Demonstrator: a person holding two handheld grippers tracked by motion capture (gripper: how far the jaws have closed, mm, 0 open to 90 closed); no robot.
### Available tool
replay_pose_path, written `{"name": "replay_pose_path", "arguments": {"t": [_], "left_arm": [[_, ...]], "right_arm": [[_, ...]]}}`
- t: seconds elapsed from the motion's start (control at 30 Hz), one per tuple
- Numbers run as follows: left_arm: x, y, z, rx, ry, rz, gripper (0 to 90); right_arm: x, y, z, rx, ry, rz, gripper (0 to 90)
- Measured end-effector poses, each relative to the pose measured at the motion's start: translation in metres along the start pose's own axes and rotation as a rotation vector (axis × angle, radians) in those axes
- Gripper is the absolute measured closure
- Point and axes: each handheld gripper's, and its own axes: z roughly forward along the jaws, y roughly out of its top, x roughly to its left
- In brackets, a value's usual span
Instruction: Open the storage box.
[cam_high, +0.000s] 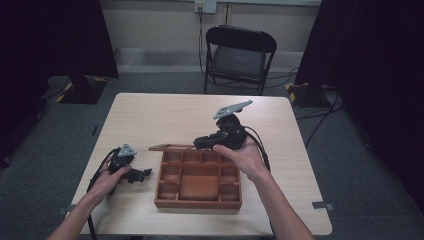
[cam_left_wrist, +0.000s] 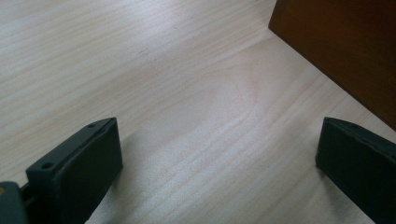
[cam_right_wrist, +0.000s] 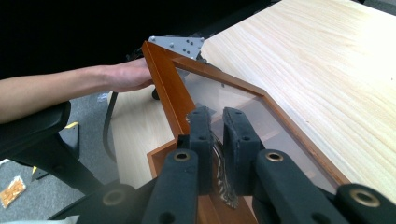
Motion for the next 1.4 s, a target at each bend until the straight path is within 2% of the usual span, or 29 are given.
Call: {"name": "replay_pose_path", "arguments": {"t": [1.03, 1.4], "left_arm": [[0.0, 0.0, 0.0, 0.0, 0.0, 0.0, 0.0], [0.0, 0.0, 0.0, 0.0, 0.0, 0.0, 0.0]], "right_arm": [[-0.011, 0.007, -0.002, -0.025, 0.022, 0.039, 82.9], [-0.008, 0.004, -0.002, -0.029, 0.018, 0.03, 82.9]]}}
